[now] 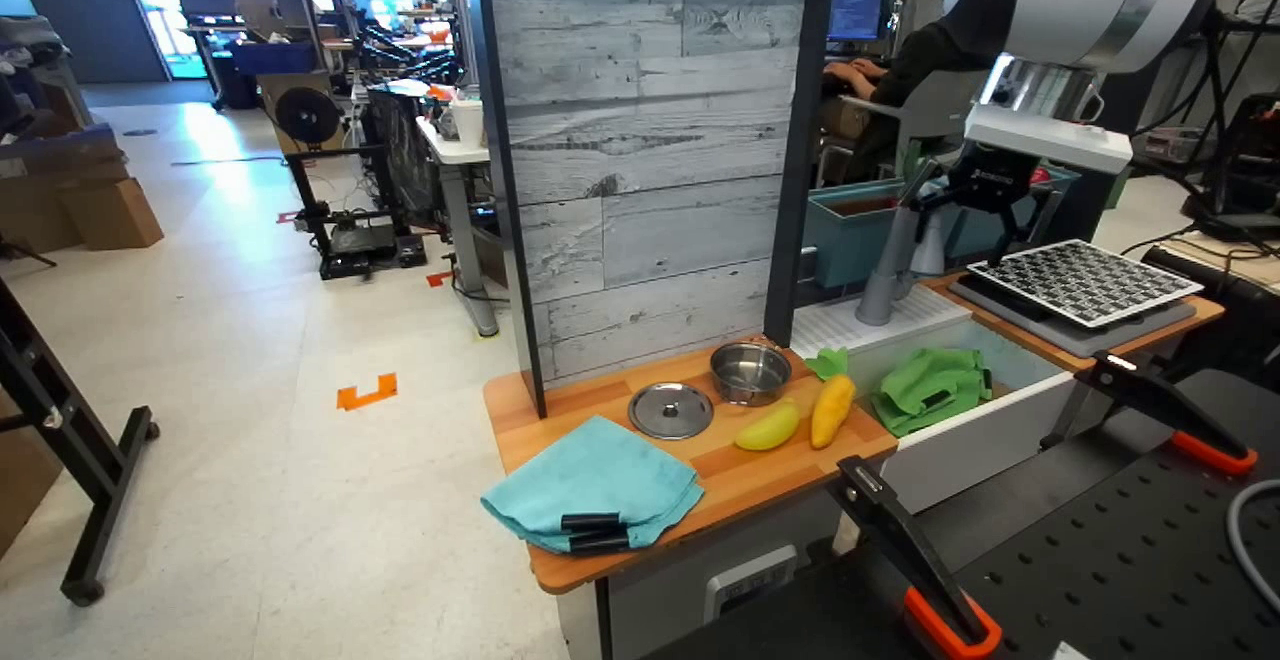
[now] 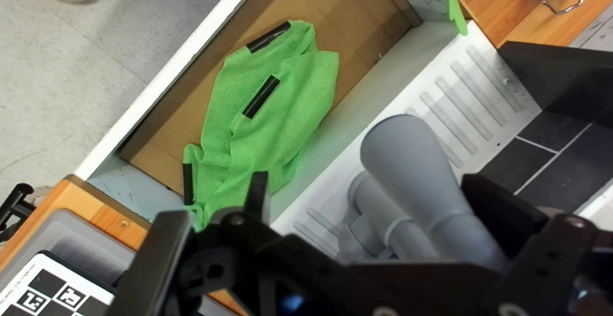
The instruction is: Remove the silver lid from the silver pot, move the faucet to the right
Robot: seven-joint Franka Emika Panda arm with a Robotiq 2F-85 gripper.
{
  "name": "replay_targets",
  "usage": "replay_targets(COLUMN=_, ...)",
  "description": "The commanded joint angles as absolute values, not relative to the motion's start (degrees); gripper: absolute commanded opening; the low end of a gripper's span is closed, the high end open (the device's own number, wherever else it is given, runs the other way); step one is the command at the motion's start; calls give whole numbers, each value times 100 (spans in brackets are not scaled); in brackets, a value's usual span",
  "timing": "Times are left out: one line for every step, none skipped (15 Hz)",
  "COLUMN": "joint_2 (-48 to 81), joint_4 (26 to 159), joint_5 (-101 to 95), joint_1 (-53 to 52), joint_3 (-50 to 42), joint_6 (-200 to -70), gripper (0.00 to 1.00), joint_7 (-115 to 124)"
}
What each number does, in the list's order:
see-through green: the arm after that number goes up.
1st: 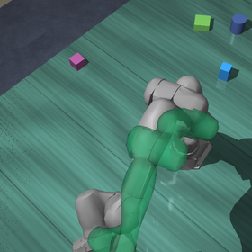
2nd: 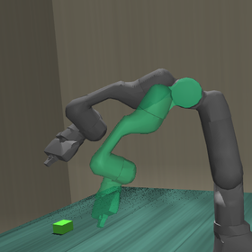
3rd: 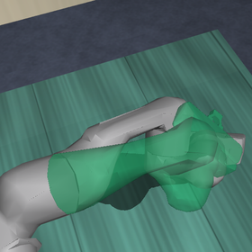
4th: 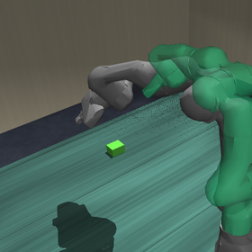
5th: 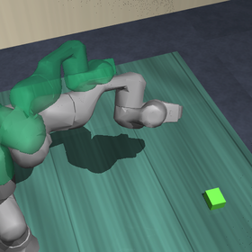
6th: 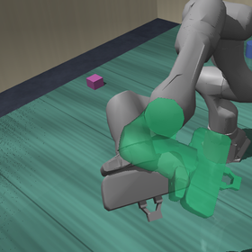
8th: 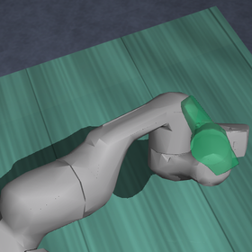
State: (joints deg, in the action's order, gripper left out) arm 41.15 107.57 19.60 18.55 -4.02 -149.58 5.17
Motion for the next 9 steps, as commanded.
replay_targets(joint_2=4188, joint_4=10722, joint_5=1898, joint_1=1940, joint_3=-565, joint_6=-14903, gripper=100, joint_7=485)
replay_targets(joint_2=4167, joint_4=10744, joint_5=1886, joint_1=1928, joint_3=-529, joint_6=-14897, gripper=100, joint_7=431)
replay_targets(joint_2=4144, joint_4=10777, joint_5=1877, joint_1=1914, joint_3=-505, joint_6=-14912, gripper=100, joint_7=394)
replay_targets(joint_2=4117, joint_4=10815, joint_5=1866, joint_1=1886, joint_3=-483, joint_6=-14944, gripper=100, joint_7=362)
replay_targets(joint_2=4089, joint_4=10847, joint_5=1850, joint_1=1862, joint_3=-448, joint_6=-14962, gripper=100, joint_7=301)
replay_targets(joint_2=4047, joint_4=10894, joint_5=1840, joint_1=1840, joint_3=-433, joint_6=-14993, gripper=100, joint_7=258)
replay_targets(joint_2=3964, joint_4=10978, joint_5=1837, joint_1=1839, joint_3=-392, joint_6=-15019, gripper=100, joint_7=154)
replay_targets(joint_2=3899, joint_4=11045, joint_5=1841, joint_1=1843, joint_3=-359, joint_6=-15039, gripper=100, joint_7=60)
replay_targets(joint_2=3792, joint_4=11153, joint_5=1849, joint_1=1841, joint_3=-327, joint_6=-15065, gripper=100, joint_7=-44)
